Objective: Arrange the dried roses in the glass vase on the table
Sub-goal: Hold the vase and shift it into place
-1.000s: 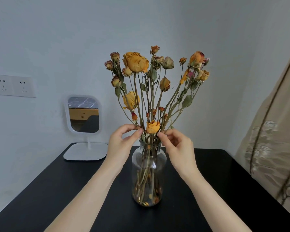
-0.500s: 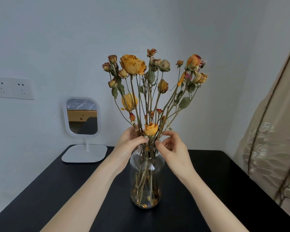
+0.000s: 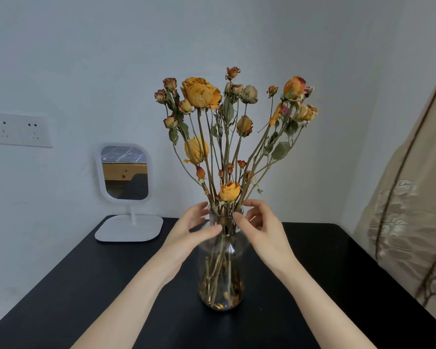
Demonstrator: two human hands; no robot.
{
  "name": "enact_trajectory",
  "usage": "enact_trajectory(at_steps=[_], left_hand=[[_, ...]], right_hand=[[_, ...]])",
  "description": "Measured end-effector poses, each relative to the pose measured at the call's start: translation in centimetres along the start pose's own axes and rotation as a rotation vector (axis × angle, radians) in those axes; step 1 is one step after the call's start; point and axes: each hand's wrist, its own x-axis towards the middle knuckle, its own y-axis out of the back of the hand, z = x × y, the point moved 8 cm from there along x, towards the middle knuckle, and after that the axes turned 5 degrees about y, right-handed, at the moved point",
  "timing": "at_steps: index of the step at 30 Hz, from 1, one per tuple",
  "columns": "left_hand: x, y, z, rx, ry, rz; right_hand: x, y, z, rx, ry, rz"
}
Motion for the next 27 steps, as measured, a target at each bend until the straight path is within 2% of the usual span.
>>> enact_trajectory(at_steps=[6,12,17,27], left_hand=[[-1.3,-0.5,-3.6,0.086,0.090,-0.073],[-1.7,-2.5,-5.9,0.078,0.106,-0.195],[-1.4,-2.8,-7.6,0.050,0.110,-0.156],[1.3,-1.1,-5.7,0.060,0.052,-0.026]], right_hand=[[-1.1,-0.8,1.9,-0.079,-0.049,-0.108],[-1.0,-2.2,3.1,-0.019,-0.120,-0.184],[-1.2,-3.7,3.5,0.151,-0.163,-0.238],[2.3,-3.9,3.4,0.354,-0.142,-0.180]])
